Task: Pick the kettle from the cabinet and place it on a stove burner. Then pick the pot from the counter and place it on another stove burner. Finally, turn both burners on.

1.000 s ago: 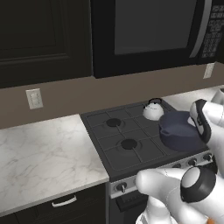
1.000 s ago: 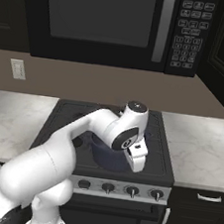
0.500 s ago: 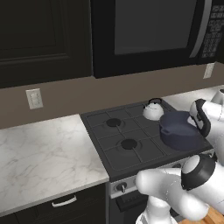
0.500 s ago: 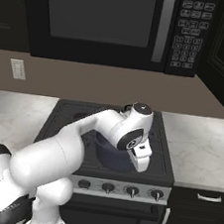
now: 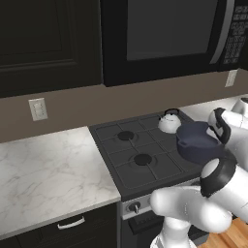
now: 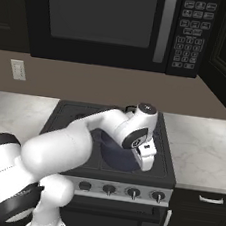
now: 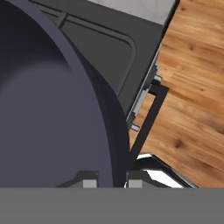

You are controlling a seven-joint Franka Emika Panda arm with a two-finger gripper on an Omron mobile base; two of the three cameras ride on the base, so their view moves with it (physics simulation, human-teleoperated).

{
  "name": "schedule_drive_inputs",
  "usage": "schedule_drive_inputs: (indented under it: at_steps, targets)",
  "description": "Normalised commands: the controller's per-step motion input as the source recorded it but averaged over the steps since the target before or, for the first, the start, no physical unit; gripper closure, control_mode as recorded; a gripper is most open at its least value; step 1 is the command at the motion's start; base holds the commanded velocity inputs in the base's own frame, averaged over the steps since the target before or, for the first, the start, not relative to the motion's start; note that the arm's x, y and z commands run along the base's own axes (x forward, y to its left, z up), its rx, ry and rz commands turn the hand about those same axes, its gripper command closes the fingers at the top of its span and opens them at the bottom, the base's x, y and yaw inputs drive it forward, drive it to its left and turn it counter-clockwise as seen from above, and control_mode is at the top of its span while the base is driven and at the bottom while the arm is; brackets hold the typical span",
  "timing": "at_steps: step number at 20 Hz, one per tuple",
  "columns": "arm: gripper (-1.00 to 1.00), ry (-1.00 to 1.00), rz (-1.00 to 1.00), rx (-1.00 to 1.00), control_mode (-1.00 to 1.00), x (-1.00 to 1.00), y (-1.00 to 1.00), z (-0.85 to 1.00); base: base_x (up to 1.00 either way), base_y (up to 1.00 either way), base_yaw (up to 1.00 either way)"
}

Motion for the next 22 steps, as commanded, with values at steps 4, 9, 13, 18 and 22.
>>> schedule_drive_inputs:
  at_steps: [4, 9, 13, 18, 22]
  targets:
    - [1.00, 0.00, 0.00, 0.00, -1.00, 0.16, -0.11, -0.10, 0.00, 0.00, 0.00]
    - [1.00, 0.00, 0.00, 0.00, -1.00, 0.17, -0.07, -0.17, 0.00, 0.00, 0.00]
    - [1.00, 0.00, 0.00, 0.00, -1.00, 0.16, -0.09, -0.16, 0.00, 0.00, 0.00]
    - [1.00, 0.00, 0.00, 0.00, -1.00, 0.15, -0.09, -0.17, 0.00, 0.00, 0.00]
    - [1.00, 0.00, 0.00, 0.00, -1.00, 0.16, -0.06, -0.20, 0.00, 0.00, 0.00]
